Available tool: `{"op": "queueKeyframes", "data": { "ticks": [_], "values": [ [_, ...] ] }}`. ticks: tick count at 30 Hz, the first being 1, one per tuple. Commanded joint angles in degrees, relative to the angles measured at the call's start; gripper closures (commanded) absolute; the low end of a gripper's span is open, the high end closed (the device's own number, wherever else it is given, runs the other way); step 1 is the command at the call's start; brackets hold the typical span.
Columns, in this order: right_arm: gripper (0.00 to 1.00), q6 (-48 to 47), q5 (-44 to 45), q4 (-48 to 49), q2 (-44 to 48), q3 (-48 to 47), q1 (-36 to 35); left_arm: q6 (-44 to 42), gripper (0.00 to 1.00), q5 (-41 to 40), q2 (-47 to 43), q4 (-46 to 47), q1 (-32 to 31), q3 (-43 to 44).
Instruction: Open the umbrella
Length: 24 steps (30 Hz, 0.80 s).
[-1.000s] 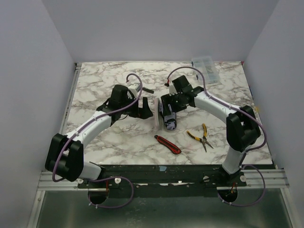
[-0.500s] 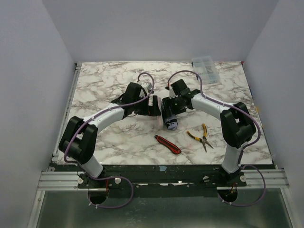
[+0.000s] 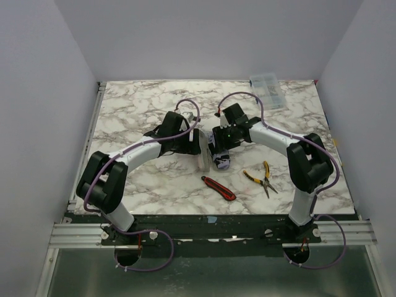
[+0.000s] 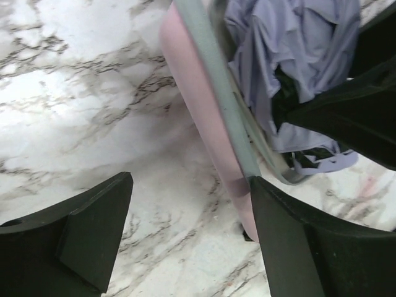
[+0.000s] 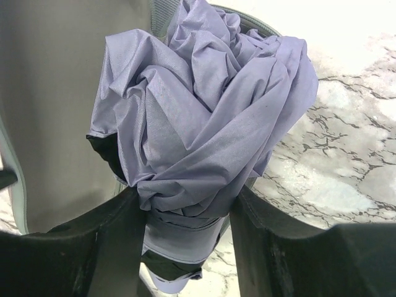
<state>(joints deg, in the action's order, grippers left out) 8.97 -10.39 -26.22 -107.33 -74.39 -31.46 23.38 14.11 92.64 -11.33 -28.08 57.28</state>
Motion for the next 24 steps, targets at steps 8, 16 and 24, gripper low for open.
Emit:
{"op": "queueKeyframes", "data": {
  "ticks": [8, 16, 24],
  "values": [
    [1.00, -0.30, -19.57, 4.64, 4.65, 2.50, 3.37, -4.60, 0.22, -4.99, -2.59, -1.72, 4.61, 0.11],
    [1.00, 4.63, -30.72, 11.43, 9.17, 2.82, 7.61, -6.57, 0.21, -4.58, -4.00, -1.46, 6.02, -0.56],
    [1.00, 14.58, -35.47, 16.47, 10.88, 0.95, 16.38, -15.85, 0.15, 5.13, -10.77, 2.47, 6.10, -1.10]
  ]
}}
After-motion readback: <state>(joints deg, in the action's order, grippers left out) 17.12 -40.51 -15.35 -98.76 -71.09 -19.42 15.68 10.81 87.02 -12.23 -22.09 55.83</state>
